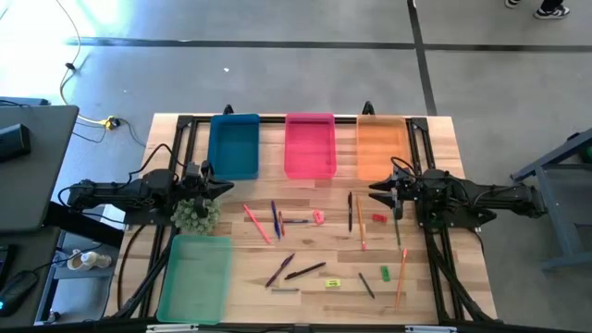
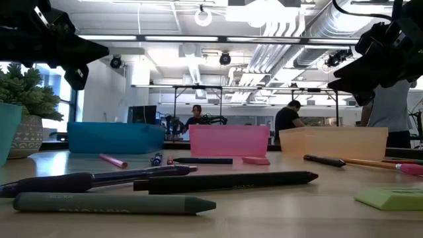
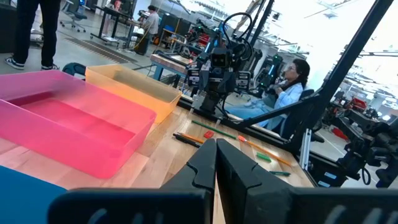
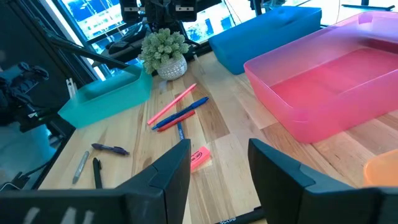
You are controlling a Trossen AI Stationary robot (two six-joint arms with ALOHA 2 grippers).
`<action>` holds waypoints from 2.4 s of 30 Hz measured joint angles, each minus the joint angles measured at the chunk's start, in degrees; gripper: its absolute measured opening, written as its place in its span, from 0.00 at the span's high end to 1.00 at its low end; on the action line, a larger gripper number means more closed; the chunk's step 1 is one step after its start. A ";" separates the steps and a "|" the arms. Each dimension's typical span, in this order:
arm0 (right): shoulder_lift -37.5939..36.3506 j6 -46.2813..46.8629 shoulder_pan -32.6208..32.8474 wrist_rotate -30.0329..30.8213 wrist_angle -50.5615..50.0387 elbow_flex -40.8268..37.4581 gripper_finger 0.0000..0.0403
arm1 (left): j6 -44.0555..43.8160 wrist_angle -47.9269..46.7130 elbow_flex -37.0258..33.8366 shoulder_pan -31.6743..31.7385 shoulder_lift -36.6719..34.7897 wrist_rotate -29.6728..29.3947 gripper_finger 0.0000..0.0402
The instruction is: Sort crayons/erasers/pens/pencils in bins
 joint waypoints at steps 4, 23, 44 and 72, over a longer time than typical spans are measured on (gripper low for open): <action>0.00 -0.02 0.01 0.02 0.00 0.00 0.62 | 0.01 -0.01 0.02 0.00 0.02 0.01 1.00; -0.02 -0.01 0.00 0.00 0.00 0.00 0.62 | -0.04 0.01 0.00 0.00 0.01 0.01 1.00; 0.00 0.13 0.01 0.04 0.26 0.00 0.62 | 0.50 1.20 0.01 0.00 0.02 -4.23 1.00; 0.12 34.72 0.07 13.22 16.43 3.15 0.62 | -2.57 5.53 0.00 0.00 0.00 -4.31 1.00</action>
